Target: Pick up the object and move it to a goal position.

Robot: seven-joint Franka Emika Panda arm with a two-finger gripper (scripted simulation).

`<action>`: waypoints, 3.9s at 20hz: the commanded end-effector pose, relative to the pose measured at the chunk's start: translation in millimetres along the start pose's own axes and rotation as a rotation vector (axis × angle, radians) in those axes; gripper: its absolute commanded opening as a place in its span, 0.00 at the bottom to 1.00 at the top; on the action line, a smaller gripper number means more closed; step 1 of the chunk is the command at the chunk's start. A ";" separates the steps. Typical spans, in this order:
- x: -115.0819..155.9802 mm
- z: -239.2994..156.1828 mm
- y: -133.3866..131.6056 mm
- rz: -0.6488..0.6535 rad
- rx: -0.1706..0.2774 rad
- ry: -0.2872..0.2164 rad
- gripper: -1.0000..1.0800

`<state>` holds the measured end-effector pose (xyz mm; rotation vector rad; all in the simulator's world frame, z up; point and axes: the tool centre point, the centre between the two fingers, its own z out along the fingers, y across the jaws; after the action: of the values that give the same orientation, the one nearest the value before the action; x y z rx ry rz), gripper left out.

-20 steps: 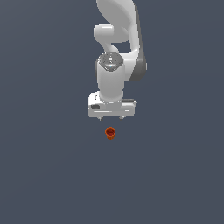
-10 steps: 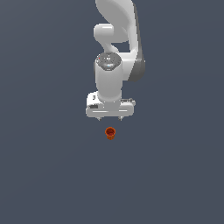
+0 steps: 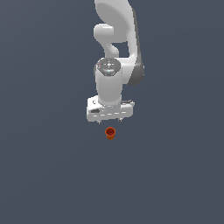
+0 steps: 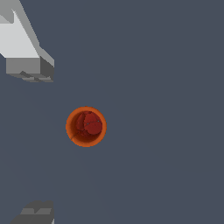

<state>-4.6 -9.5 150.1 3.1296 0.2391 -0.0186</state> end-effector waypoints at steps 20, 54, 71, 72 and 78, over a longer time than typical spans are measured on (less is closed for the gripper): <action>9.7 59.3 0.5 -0.421 -0.001 0.011 0.96; 10.7 111.4 0.5 -0.439 -0.001 0.013 0.00; 17.4 66.5 106.6 -0.440 0.000 0.013 0.00; 18.2 62.9 115.2 -0.440 0.000 0.013 0.00; 22.2 48.8 149.4 -0.440 0.000 0.012 0.00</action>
<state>37.1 -148.1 98.2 3.0059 0.9129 0.0003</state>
